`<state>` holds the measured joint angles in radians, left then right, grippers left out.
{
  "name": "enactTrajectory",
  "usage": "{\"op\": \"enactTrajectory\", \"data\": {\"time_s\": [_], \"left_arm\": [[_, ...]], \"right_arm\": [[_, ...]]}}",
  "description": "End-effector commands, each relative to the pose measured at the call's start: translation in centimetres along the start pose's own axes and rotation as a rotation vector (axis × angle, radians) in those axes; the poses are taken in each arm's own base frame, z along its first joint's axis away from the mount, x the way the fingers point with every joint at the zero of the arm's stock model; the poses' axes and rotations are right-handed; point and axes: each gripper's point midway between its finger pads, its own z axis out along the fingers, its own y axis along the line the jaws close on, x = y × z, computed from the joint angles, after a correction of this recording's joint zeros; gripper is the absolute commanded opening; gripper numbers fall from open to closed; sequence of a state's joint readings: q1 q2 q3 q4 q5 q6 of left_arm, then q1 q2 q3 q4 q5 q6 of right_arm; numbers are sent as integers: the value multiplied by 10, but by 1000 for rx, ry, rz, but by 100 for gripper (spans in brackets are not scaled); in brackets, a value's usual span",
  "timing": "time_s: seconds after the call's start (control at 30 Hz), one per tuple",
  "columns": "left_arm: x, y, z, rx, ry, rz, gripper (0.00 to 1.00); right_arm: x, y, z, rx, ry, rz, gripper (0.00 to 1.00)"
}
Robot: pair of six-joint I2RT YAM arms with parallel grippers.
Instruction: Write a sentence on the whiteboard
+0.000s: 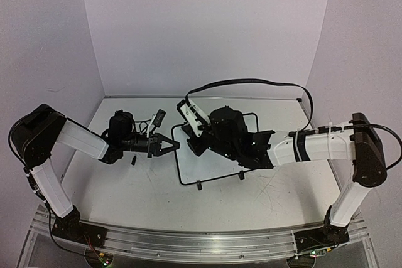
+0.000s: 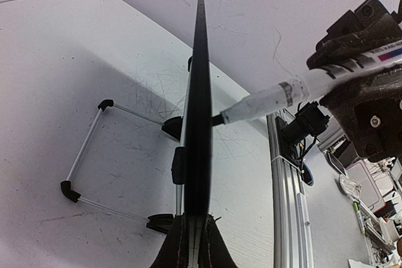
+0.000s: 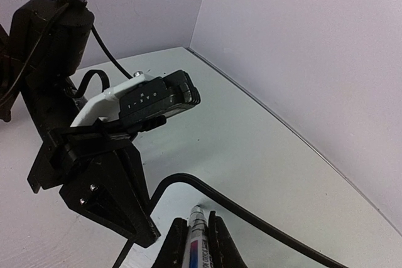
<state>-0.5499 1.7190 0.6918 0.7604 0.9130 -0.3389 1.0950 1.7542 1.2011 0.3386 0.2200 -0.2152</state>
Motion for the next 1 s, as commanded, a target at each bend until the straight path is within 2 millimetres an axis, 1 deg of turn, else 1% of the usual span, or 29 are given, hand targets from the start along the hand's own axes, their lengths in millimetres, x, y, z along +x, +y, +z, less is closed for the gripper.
{"op": "enactTrajectory", "data": {"time_s": [0.0,0.4,0.97], "left_arm": [[-22,-16,-3,27,-41,69,0],[-22,-16,-3,26,-40,70,0],[-22,-16,-4,21,-40,73,0]], "right_arm": [[-17,-3,3,25,-43,31,0],[-6,-1,2,16,-16,47,0],[16,6,-2,-8,32,86,0]]}}
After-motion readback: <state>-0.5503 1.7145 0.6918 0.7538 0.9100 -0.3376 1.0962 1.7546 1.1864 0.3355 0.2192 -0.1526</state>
